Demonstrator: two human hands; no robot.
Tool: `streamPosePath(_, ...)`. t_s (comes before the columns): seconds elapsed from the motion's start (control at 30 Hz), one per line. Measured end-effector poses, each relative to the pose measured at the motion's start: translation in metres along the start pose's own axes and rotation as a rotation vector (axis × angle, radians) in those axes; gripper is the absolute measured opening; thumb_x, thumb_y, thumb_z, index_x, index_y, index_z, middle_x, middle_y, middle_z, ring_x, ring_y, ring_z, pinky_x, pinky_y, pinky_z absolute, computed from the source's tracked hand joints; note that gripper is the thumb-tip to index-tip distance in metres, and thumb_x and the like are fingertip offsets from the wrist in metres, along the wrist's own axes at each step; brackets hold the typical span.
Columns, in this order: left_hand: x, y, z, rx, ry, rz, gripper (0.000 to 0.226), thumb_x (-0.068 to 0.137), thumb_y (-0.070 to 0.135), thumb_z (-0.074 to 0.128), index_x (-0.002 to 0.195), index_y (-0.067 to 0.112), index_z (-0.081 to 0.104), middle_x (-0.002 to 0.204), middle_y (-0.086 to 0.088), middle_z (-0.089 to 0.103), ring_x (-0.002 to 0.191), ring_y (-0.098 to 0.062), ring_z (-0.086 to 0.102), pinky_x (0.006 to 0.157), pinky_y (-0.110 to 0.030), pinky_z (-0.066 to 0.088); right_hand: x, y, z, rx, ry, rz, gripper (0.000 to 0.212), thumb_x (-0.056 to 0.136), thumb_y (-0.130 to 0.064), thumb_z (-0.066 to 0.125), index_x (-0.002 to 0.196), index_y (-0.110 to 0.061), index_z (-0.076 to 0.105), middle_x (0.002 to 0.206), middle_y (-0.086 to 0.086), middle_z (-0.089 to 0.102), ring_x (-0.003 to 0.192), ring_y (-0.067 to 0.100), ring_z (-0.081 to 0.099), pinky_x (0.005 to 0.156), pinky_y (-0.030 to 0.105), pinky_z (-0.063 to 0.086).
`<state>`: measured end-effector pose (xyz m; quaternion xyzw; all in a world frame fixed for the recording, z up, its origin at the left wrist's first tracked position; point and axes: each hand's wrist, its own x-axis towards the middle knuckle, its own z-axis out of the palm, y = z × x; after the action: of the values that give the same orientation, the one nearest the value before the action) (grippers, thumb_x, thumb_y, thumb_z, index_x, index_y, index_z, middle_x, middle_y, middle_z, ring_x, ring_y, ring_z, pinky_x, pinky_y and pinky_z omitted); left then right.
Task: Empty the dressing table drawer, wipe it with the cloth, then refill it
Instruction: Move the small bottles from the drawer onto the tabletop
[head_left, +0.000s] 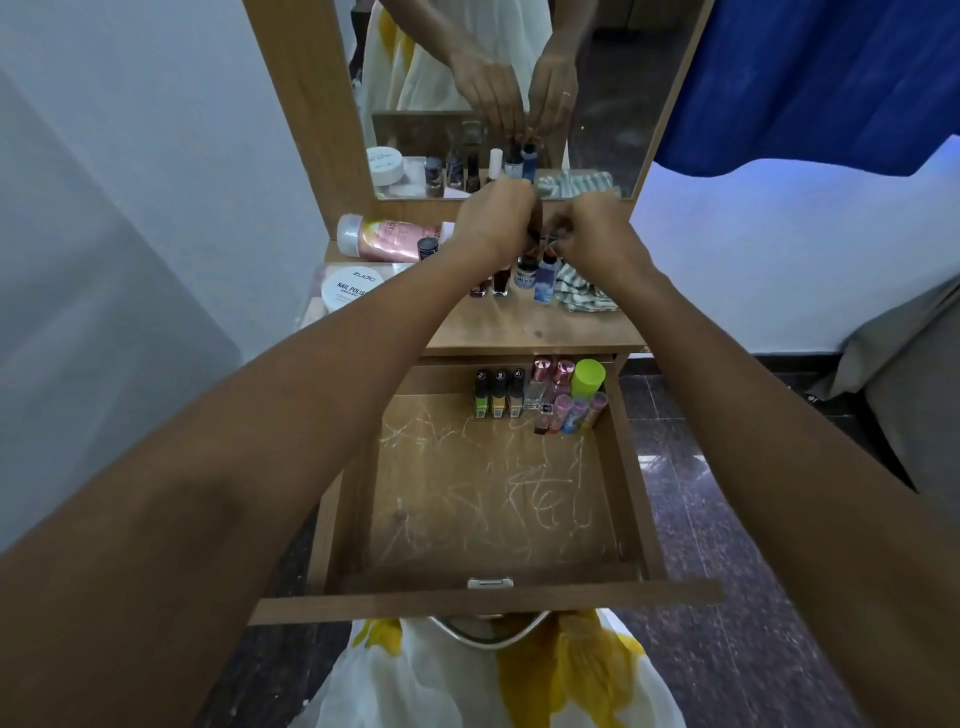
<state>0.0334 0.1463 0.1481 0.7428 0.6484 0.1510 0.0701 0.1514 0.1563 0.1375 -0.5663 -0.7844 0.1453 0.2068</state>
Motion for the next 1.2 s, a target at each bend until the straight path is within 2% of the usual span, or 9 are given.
streamPosePath(0.1,0.005,-0.003,0.002,0.014,0.009,-0.019,0.022,0.085,0.006,0.061,0.106,0.004,0.067,0.108,-0.017,0.065,0.099,-0.033,0.064,0.078,-0.037,0.051,0.005,0.002,0.005,0.003,0.019,-0.008,0.024,0.081,0.008,0.052,0.099,0.005,0.067,0.102,0.022,0.066,0.094,0.031,0.062,0.08,0.036,0.051)
streamPosePath(0.37,0.011,-0.005,0.004,0.039,-0.007,-0.03,0.027,0.083,0.012,0.064,0.11,0.007,0.066,0.109,-0.016,0.066,0.101,-0.032,0.063,0.079,-0.037,0.049,0.012,0.006,0.008,-0.004,0.028,-0.007,0.026,0.081,0.008,0.051,0.101,0.004,0.067,0.102,0.022,0.066,0.093,0.03,0.062,0.079,0.035,0.051)
streamPosePath(0.5,0.011,-0.004,0.005,0.046,-0.019,-0.041,0.026,0.084,0.014,0.065,0.109,0.005,0.066,0.107,-0.016,0.067,0.101,-0.032,0.063,0.078,-0.037,0.049,0.011,0.007,0.01,0.018,0.042,0.0,0.028,0.082,0.008,0.051,0.104,0.001,0.067,0.104,0.019,0.066,0.095,0.028,0.062,0.082,0.038,0.053)
streamPosePath(0.63,0.01,-0.004,0.005,0.026,-0.039,-0.06,0.023,0.086,0.015,0.063,0.105,0.004,0.067,0.1,-0.016,0.069,0.094,-0.03,0.066,0.077,-0.036,0.05,0.008,0.007,0.01,0.023,0.061,-0.013,0.026,0.082,0.006,0.053,0.103,0.0,0.067,0.102,0.019,0.067,0.094,0.027,0.061,0.078,0.036,0.05)
streamPosePath(0.8,0.008,-0.004,0.008,0.007,-0.022,-0.058,0.023,0.085,0.012,0.062,0.107,0.007,0.068,0.104,-0.016,0.067,0.098,-0.032,0.064,0.075,-0.036,0.048,0.008,0.01,0.011,0.069,0.051,0.01,0.029,0.083,0.003,0.057,0.11,0.0,0.065,0.108,0.018,0.066,0.098,0.025,0.062,0.075,0.027,0.046)
streamPosePath(0.93,0.008,-0.005,0.009,-0.024,-0.001,-0.047,0.023,0.086,0.009,0.062,0.108,0.008,0.068,0.111,-0.014,0.067,0.107,-0.03,0.061,0.087,-0.039,0.051,0.003,0.011,0.01,0.112,0.016,0.032,0.033,0.084,0.002,0.058,0.117,0.001,0.059,0.109,0.019,0.064,0.089,0.02,0.058,0.068,0.02,0.044)
streamPosePath(1.1,0.0,0.0,0.005,-0.036,0.057,-0.016,0.021,0.086,0.006,0.062,0.105,0.008,0.069,0.109,-0.015,0.068,0.104,-0.03,0.062,0.089,-0.04,0.052,-0.009,0.009,0.005,0.092,0.11,0.007,0.035,0.084,-0.001,0.059,0.119,0.0,0.056,0.12,0.018,0.06,0.109,0.026,0.058,0.082,0.027,0.044)
streamPosePath(1.2,-0.011,0.004,0.006,-0.065,0.078,0.011,0.019,0.086,0.003,0.059,0.101,0.006,0.07,0.105,-0.016,0.069,0.099,-0.03,0.064,0.087,-0.04,0.053,-0.022,0.01,0.003,0.073,0.194,-0.036,0.025,0.083,-0.002,0.059,0.108,0.0,0.061,0.113,0.017,0.061,0.101,0.026,0.059,0.079,0.029,0.044)
